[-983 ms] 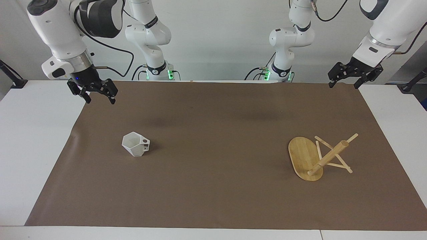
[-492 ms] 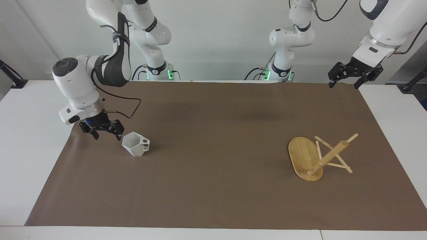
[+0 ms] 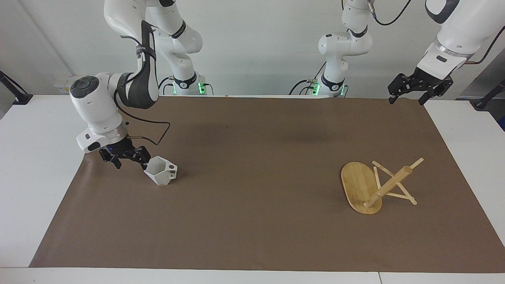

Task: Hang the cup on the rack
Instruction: 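Move the right gripper to the white cup and grasp its base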

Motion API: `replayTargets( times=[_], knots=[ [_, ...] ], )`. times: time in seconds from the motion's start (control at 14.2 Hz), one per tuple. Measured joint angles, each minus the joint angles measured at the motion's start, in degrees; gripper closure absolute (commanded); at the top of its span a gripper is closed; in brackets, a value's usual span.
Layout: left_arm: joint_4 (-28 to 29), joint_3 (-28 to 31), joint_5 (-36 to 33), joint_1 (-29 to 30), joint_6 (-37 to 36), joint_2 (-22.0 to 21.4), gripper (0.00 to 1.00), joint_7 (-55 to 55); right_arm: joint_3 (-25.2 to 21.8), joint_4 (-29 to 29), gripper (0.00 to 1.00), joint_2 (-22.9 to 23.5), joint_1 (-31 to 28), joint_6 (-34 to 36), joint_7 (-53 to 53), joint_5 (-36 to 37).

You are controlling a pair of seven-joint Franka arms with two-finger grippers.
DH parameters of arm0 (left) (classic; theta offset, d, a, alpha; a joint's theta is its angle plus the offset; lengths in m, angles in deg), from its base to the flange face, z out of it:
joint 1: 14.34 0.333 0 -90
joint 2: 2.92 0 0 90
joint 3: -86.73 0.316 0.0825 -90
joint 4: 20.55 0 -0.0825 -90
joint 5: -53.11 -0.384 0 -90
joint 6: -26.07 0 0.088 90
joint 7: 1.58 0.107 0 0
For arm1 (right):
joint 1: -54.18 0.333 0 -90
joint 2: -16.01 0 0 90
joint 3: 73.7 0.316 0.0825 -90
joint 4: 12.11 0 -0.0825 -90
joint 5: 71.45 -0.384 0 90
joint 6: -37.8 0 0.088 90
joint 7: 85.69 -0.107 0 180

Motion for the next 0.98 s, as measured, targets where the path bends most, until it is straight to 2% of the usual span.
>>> replayTargets(
  times=[0.63,0.84,0.98],
  knots=[
    [0.0,0.0,0.0,0.0,0.0,0.0,0.0,0.0,0.1,3.1,0.0,0.0,0.5,-4.2,0.0,0.0],
    [0.0,0.0,0.0,0.0,0.0,0.0,0.0,0.0,0.1,3.1,0.1,-0.1,0.6,-4.2,0.0,0.0],
    [0.0,0.0,0.0,0.0,0.0,0.0,0.0,0.0,0.1,3.2,0.23,-0.1,0.6,-4.2,0.0,0.0]
  ],
)
